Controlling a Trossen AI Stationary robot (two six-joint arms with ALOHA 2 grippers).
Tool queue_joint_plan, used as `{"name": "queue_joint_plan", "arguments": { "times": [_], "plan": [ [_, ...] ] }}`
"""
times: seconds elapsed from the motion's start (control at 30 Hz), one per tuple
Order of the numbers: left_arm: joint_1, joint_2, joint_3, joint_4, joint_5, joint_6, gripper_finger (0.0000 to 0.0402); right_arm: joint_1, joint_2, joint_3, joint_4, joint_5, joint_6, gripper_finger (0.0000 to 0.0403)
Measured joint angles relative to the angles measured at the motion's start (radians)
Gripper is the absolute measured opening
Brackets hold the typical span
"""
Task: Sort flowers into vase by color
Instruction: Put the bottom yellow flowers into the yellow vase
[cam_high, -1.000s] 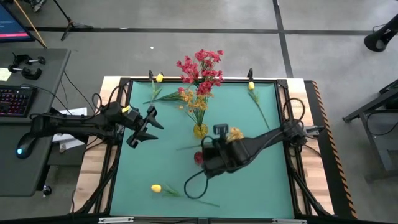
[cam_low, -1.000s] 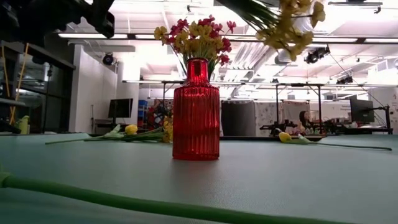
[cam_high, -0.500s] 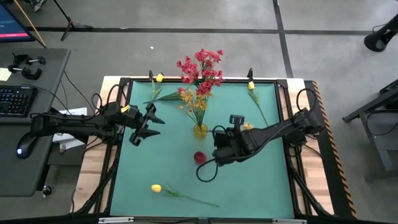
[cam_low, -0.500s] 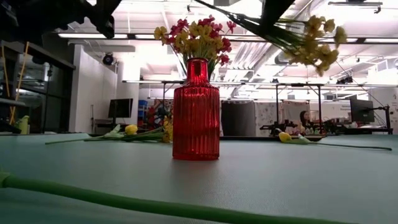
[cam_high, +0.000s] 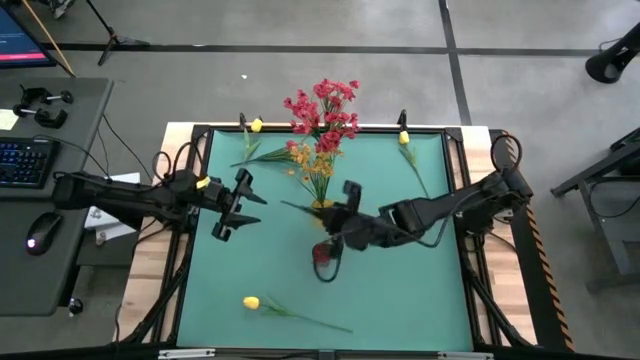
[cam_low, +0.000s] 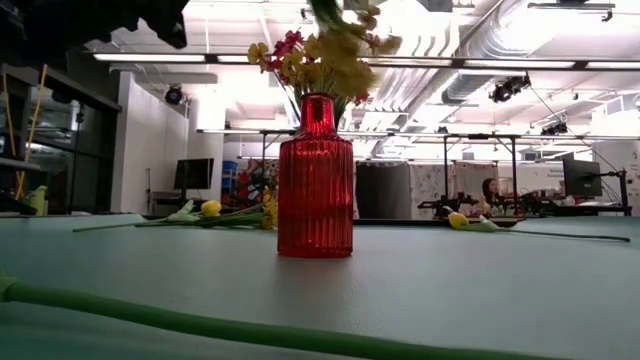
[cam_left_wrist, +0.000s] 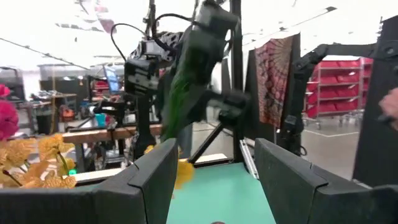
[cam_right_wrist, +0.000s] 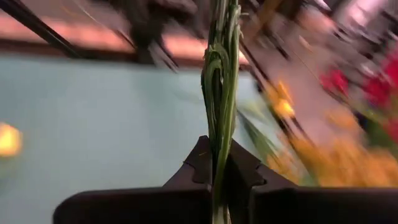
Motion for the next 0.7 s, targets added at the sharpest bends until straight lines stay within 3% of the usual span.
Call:
{"name": "queue_joint_plan", "arguments": {
  "times": [0.13,0.27,0.43,0.57,0.7],
  "plan": [
    [-0.038,0.04,0.0,0.065,-0.01,0.048,0.0202,-0.045,0.0,-0.031,0.234,-0.193,-0.112,0.0],
    [-0.084,0.073,0.0,0.142,-0.013,0.106,0.0202,-0.082,0.003,-0.053,0.348,-0.305,-0.155,0.0],
    [-0.134,0.12,0.001,0.21,-0.145,0.155,0.0202,-0.106,0.045,-0.059,0.471,-0.434,-0.162,0.0],
    [-0.158,0.168,0.001,0.26,-0.229,0.177,0.0202,-0.111,0.097,-0.06,0.502,-0.457,-0.191,0.0],
    [-0.172,0.211,0.02,0.287,-0.24,0.169,0.0202,-0.114,0.119,-0.06,0.519,-0.433,-0.208,0.0]
  ]
}}
